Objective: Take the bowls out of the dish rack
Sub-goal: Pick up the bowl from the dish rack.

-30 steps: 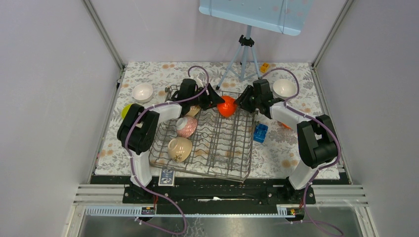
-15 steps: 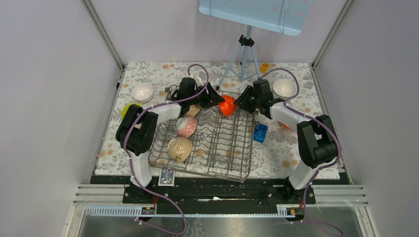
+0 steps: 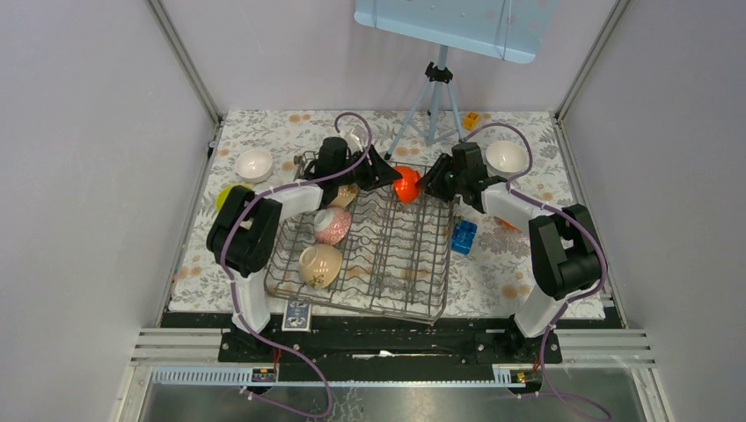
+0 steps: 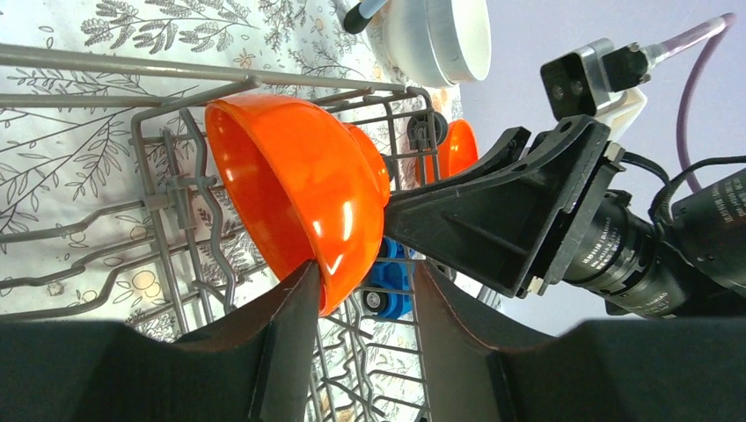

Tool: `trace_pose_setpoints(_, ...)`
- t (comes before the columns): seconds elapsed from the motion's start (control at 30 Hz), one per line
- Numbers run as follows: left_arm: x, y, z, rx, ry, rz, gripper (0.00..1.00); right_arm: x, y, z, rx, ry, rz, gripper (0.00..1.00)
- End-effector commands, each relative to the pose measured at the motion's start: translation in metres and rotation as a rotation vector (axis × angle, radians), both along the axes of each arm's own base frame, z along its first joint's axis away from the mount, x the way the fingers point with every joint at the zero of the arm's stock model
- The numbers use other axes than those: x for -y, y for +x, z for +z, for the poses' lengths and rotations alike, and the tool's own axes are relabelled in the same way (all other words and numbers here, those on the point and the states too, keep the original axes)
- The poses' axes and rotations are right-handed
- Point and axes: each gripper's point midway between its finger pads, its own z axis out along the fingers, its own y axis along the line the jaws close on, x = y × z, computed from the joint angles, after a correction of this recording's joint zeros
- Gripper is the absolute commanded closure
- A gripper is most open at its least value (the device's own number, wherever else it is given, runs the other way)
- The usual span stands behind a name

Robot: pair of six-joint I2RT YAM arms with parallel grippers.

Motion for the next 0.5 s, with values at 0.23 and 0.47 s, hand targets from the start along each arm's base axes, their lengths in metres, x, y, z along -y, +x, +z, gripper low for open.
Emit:
trace_pose_setpoints(0.23, 0.031, -0.006, 0.032, 0.102, -0.126, -0.075, 0.59, 0.006, -0.003, -0.011, -0.012, 0.002, -0.001, 0.56)
trace_pose_setpoints(0.47, 0.036, -0.007, 0.025, 0.092, -0.123, -0.08, 0.62, 0.007, -0.003, -0.011, -0.015, 0.006, 0.004, 0.56)
